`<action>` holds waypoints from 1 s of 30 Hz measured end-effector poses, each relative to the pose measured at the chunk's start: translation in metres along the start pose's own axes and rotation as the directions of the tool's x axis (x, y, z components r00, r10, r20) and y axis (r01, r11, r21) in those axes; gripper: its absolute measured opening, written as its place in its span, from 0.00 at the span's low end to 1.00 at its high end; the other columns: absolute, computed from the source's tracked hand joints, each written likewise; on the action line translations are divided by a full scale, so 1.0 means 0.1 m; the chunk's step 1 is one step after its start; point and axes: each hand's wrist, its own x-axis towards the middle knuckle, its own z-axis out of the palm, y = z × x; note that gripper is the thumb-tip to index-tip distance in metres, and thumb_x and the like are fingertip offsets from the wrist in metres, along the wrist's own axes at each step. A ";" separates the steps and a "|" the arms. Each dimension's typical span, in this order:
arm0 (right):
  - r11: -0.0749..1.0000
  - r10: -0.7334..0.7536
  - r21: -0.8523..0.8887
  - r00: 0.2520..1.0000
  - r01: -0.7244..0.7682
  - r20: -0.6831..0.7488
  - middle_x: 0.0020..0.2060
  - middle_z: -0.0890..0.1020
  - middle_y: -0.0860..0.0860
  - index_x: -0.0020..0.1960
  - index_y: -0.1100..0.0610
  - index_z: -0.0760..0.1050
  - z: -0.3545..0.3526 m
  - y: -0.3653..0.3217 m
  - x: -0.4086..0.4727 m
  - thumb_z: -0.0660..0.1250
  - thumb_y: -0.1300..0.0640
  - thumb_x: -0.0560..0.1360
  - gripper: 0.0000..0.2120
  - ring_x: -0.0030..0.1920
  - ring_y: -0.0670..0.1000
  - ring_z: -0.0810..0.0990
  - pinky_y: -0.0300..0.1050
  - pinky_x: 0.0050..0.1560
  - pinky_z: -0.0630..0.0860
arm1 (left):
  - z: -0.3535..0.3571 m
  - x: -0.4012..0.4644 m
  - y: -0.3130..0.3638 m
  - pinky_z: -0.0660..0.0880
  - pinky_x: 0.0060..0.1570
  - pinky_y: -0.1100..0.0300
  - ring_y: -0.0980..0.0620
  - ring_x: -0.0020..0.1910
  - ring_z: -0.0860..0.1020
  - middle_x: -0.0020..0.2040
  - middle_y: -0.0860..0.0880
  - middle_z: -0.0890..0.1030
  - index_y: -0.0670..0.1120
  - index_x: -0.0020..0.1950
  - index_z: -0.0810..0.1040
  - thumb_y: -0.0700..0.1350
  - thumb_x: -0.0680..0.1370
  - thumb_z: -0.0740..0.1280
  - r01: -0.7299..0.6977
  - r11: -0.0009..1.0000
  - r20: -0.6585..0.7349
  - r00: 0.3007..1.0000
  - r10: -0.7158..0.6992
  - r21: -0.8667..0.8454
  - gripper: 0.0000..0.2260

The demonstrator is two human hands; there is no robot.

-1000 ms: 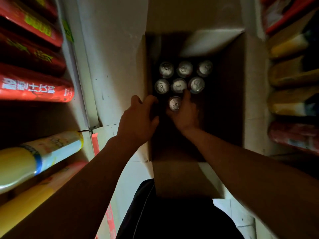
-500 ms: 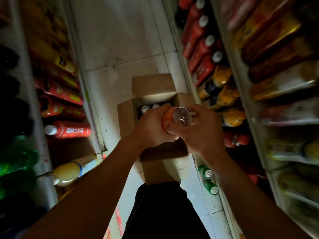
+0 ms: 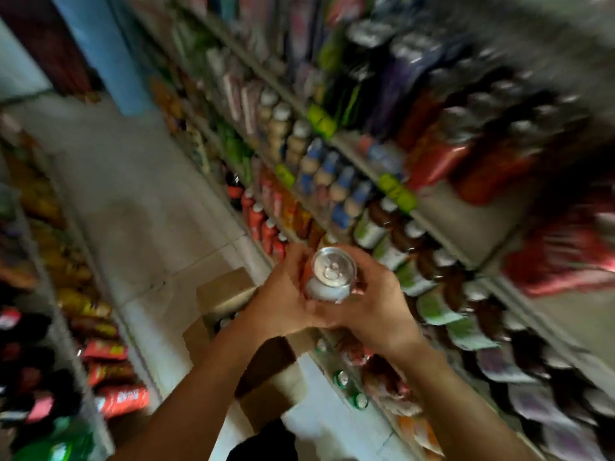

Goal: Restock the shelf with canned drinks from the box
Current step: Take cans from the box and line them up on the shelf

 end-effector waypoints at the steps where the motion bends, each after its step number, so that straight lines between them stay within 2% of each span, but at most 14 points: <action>1: 1.000 0.000 0.007 1.000 0.000 -0.017 0.49 0.85 0.42 0.58 0.47 0.78 -0.03 -0.01 -0.04 0.85 0.57 0.58 0.31 0.50 0.40 0.83 0.36 0.49 0.78 | 0.05 0.01 0.01 0.79 0.53 0.51 0.50 0.55 0.81 0.55 0.47 0.80 0.51 0.61 0.70 0.46 0.58 0.80 0.002 1.000 0.005 1.000 -0.002 0.000 0.35; 3: 0.999 -0.031 0.023 0.991 0.034 -0.127 0.49 0.85 0.42 0.58 0.47 0.78 -0.42 -0.14 -0.33 0.84 0.58 0.59 0.30 0.50 0.39 0.83 0.34 0.49 0.78 | 0.36 0.04 0.41 0.79 0.52 0.57 0.54 0.54 0.81 0.54 0.49 0.81 0.45 0.61 0.71 0.43 0.57 0.81 -0.066 0.997 0.031 0.997 0.065 0.034 0.35; 5: 0.999 -0.040 0.022 0.974 0.046 -0.221 0.48 0.85 0.41 0.57 0.47 0.79 -0.76 -0.19 -0.56 0.85 0.58 0.58 0.30 0.50 0.39 0.83 0.33 0.49 0.77 | 0.68 0.07 0.60 0.80 0.52 0.51 0.51 0.53 0.82 0.54 0.49 0.82 0.47 0.60 0.73 0.41 0.58 0.82 -0.094 0.995 0.050 0.994 0.093 0.016 0.33; 7: 0.996 -0.054 0.053 0.941 0.076 -0.335 0.50 0.85 0.41 0.58 0.46 0.78 -1.18 -0.19 -0.83 0.85 0.56 0.58 0.32 0.51 0.40 0.83 0.36 0.52 0.78 | 1.12 0.10 0.91 0.80 0.53 0.44 0.49 0.52 0.83 0.53 0.49 0.83 0.51 0.58 0.75 0.43 0.59 0.81 -0.158 0.987 0.073 0.985 0.159 -0.014 0.30; 10: 0.994 -0.045 0.071 0.905 0.082 -0.422 0.52 0.84 0.43 0.62 0.45 0.75 -1.67 -0.08 -1.20 0.85 0.54 0.57 0.37 0.52 0.42 0.83 0.41 0.50 0.80 | 1.75 0.09 1.22 0.79 0.56 0.42 0.47 0.56 0.82 0.56 0.48 0.83 0.52 0.61 0.76 0.42 0.61 0.81 -0.215 0.973 0.085 0.971 0.221 -0.079 0.30; 13: 0.996 -0.018 0.072 0.878 0.059 -0.478 0.47 0.86 0.44 0.59 0.46 0.77 -2.03 0.05 -1.51 0.82 0.56 0.62 0.28 0.46 0.43 0.85 0.42 0.43 0.82 | 2.29 0.05 1.42 0.77 0.60 0.42 0.45 0.60 0.80 0.60 0.45 0.82 0.44 0.66 0.74 0.35 0.67 0.79 -0.254 0.957 0.086 0.960 0.267 -0.138 0.29; 16: 0.997 -0.015 0.058 0.838 0.056 -0.545 0.43 0.86 0.43 0.54 0.50 0.80 -2.26 0.19 -1.64 0.81 0.55 0.63 0.21 0.44 0.41 0.85 0.42 0.44 0.83 | 2.62 0.07 1.54 0.78 0.59 0.47 0.50 0.59 0.81 0.59 0.48 0.82 0.52 0.66 0.74 0.46 0.65 0.81 -0.265 0.959 0.110 0.955 0.276 -0.103 0.31; 18: 0.997 0.003 0.068 0.797 0.047 -0.604 0.42 0.86 0.44 0.53 0.51 0.81 -2.46 0.36 -1.74 0.82 0.55 0.62 0.21 0.43 0.42 0.85 0.42 0.43 0.82 | 2.85 0.07 1.59 0.79 0.53 0.55 0.56 0.55 0.81 0.56 0.51 0.82 0.58 0.62 0.73 0.46 0.66 0.80 -0.329 0.943 0.183 0.931 0.317 0.042 0.28; 20: 0.998 0.026 0.054 0.760 0.012 -0.650 0.40 0.86 0.47 0.50 0.52 0.80 -2.57 0.57 -1.69 0.82 0.55 0.61 0.20 0.43 0.46 0.85 0.48 0.42 0.82 | 2.93 0.12 1.57 0.77 0.45 0.67 0.60 0.49 0.81 0.50 0.55 0.81 0.59 0.58 0.73 0.44 0.67 0.79 -0.397 0.898 0.235 0.906 0.351 0.192 0.25; 21: 0.999 0.034 0.047 0.744 -0.004 -0.668 0.39 0.85 0.48 0.48 0.51 0.80 -2.63 0.67 -1.65 0.82 0.54 0.60 0.19 0.42 0.48 0.85 0.51 0.41 0.82 | 2.94 0.15 1.55 0.77 0.44 0.66 0.60 0.49 0.80 0.50 0.56 0.79 0.58 0.57 0.72 0.47 0.68 0.79 -0.421 0.869 0.245 0.899 0.363 0.259 0.23; 23: 0.999 0.040 0.035 0.720 -0.022 -0.693 0.34 0.82 0.45 0.45 0.48 0.77 -2.73 0.81 -1.60 0.82 0.55 0.60 0.18 0.36 0.43 0.81 0.51 0.38 0.81 | 2.97 0.22 1.52 0.78 0.49 0.57 0.56 0.52 0.79 0.52 0.56 0.78 0.57 0.58 0.72 0.56 0.68 0.76 -0.433 0.807 0.253 0.900 0.356 0.402 0.21; 25: 0.999 0.035 0.027 0.707 -0.022 -0.706 0.31 0.79 0.43 0.45 0.49 0.76 -2.79 0.93 -1.54 0.82 0.56 0.61 0.19 0.32 0.39 0.75 0.49 0.34 0.77 | 2.97 0.24 1.50 0.77 0.54 0.56 0.53 0.55 0.77 0.55 0.54 0.77 0.55 0.61 0.73 0.57 0.70 0.73 -0.431 0.720 0.290 0.902 0.321 0.543 0.22; 28: 0.999 0.039 0.046 0.683 -0.009 -0.729 0.39 0.84 0.48 0.55 0.51 0.78 -2.86 1.04 -1.48 0.79 0.49 0.60 0.25 0.39 0.49 0.83 0.54 0.39 0.81 | 3.00 0.27 1.52 0.76 0.55 0.57 0.51 0.59 0.77 0.60 0.52 0.79 0.53 0.64 0.74 0.56 0.74 0.70 -0.435 0.602 0.351 0.900 0.259 0.670 0.20; 30: 0.999 0.038 0.043 0.684 -0.011 -0.728 0.42 0.84 0.51 0.61 0.51 0.77 -2.87 1.07 -1.47 0.79 0.48 0.60 0.30 0.45 0.54 0.84 0.56 0.44 0.82 | 3.00 0.29 1.53 0.77 0.53 0.56 0.51 0.57 0.79 0.58 0.53 0.80 0.53 0.60 0.78 0.55 0.75 0.67 -0.442 0.563 0.375 0.896 0.238 0.698 0.15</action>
